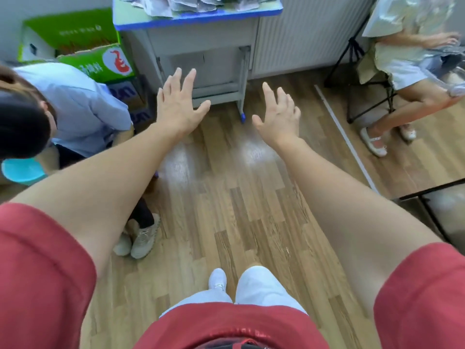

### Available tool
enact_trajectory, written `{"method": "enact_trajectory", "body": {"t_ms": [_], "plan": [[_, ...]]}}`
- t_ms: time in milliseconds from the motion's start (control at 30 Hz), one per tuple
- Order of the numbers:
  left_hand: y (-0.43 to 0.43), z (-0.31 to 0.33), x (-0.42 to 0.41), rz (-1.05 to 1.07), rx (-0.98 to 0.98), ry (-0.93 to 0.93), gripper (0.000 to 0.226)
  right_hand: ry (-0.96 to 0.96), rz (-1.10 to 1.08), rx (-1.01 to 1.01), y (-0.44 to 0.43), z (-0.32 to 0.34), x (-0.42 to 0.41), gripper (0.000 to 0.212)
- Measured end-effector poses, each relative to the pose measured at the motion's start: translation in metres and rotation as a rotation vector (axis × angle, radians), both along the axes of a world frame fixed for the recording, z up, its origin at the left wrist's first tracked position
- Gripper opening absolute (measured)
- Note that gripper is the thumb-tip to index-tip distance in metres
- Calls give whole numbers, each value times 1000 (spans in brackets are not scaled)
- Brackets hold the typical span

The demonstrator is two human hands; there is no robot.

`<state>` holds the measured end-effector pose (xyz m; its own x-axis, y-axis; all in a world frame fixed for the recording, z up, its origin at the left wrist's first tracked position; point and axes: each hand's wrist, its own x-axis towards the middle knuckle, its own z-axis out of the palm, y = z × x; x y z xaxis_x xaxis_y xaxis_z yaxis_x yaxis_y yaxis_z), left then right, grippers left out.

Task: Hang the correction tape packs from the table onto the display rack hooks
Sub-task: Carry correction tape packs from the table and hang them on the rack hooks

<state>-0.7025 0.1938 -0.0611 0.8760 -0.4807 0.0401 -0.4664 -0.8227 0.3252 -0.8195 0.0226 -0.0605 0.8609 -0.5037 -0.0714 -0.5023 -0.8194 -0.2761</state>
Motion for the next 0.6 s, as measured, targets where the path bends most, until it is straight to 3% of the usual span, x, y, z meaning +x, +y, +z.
{"method": "enact_trajectory", "body": {"t_ms": [600], "plan": [[-108,37,265,274,-58,-52,70,-66,182,-89,-139,43,314,68]]}}
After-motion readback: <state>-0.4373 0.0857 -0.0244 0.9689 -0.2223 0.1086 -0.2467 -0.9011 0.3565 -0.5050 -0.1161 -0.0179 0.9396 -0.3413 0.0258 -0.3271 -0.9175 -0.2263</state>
